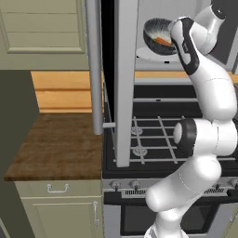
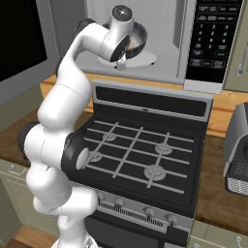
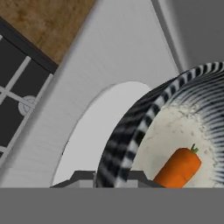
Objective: Pick the carrot from the sink and place it in the bowl. Then pick the bowl and place it in the microwave. Then close the microwave door and press the start button.
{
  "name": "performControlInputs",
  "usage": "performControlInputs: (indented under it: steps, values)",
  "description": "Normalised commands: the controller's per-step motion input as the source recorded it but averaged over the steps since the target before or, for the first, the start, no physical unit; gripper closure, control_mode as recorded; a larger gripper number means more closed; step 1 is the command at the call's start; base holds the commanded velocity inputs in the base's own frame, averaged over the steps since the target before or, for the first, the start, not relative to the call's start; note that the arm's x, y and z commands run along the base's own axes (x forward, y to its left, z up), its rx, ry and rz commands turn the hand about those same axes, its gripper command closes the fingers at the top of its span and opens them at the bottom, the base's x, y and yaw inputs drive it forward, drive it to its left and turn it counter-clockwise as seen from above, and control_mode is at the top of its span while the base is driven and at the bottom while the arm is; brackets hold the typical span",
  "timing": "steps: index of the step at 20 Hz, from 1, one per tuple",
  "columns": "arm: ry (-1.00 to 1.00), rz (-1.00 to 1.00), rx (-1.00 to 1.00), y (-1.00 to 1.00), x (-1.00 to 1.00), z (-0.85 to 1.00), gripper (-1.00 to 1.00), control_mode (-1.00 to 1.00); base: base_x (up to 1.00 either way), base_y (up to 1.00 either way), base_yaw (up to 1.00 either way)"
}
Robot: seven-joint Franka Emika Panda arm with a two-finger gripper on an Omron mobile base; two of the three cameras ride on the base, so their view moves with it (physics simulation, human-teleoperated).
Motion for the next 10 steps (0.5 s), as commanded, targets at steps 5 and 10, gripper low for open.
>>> performControlInputs:
  steps: [5, 10]
  values:
    - [0.12, 0.00, -0.04, 0.00, 0.17, -0.32, 1.00, -1.00, 0.00, 0.00, 0.00]
    - [0.02, 0.00, -0.01, 0.00, 0.10, -0.12, -1.00, -1.00, 0.00, 0.00, 0.00]
